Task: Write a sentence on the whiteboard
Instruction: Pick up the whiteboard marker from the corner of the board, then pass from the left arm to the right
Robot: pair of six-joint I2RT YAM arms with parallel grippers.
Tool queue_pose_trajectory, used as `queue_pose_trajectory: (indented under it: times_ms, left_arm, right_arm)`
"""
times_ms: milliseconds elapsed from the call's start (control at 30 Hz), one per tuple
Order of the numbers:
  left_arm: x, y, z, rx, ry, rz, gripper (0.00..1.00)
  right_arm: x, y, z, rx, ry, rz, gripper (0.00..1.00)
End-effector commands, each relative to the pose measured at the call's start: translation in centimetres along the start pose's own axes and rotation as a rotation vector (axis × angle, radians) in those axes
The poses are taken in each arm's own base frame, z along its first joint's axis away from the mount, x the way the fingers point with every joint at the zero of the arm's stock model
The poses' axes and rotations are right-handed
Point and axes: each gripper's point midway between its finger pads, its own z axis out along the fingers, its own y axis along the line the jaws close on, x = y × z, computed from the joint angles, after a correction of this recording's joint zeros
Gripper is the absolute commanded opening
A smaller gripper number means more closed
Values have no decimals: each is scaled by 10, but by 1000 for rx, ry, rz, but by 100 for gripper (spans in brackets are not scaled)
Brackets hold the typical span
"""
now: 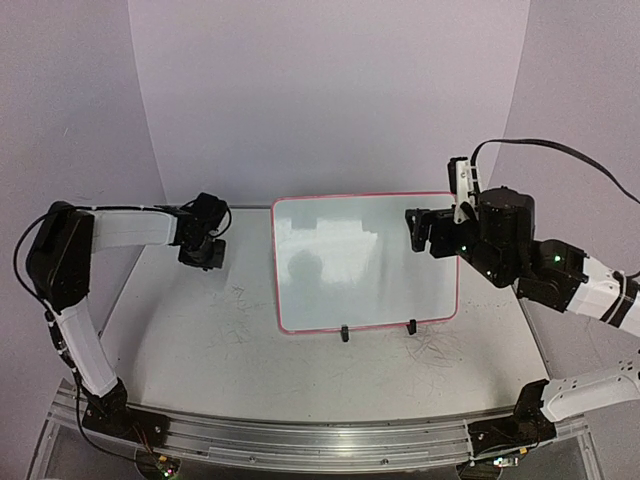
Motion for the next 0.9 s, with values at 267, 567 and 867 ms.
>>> queue_pose_trajectory:
  times_ms: [267,567,867]
  left_arm:
    - [-92,-37,-234,609,-518,35,0]
    - [-56,-98,-324,953,-627,234,0]
    - [-14,-159,-333,1205,-502,420,0]
  right_arm:
    - [-35,112,19,-619,72,142,98]
    - [-32,167,14,-1003,202,262,98]
    - [-34,182,28,-1132,325,348,94]
